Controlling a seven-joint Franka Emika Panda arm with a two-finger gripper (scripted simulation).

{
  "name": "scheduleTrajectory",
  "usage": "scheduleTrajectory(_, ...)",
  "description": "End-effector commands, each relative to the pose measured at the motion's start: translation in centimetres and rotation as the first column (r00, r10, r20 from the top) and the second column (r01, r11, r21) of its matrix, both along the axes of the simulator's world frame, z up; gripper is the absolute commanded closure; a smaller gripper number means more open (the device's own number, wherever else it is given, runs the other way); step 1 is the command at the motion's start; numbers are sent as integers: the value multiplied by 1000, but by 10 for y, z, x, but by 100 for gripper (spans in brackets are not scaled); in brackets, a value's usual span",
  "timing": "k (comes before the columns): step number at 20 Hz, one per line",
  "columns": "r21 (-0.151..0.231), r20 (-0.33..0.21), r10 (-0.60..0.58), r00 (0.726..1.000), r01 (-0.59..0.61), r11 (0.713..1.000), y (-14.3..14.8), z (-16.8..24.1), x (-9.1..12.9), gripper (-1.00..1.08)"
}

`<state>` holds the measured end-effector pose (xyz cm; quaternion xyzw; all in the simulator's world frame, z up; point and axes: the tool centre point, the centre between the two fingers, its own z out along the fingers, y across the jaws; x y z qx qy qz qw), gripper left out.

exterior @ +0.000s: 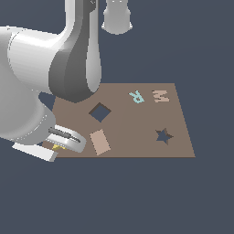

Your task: Insert a designated object into the corresponding slot on a board.

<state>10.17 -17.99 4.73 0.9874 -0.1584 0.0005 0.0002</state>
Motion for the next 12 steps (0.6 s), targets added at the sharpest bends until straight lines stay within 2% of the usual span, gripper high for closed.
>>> scheduleTrajectory(1, 0, -1, -1, 1000, 1, 1000, 0, -7, 0, -92)
scheduleTrajectory(6, 1, -1, -1, 1000, 1, 1000, 0, -17, 0, -92)
scheduleTrajectory(7, 1, -1, -1, 1000, 1, 1000, 0, -17, 0, 108)
scheduleTrajectory(12, 1, -1, -1, 1000, 1, 1000, 0, -17, 0, 108)
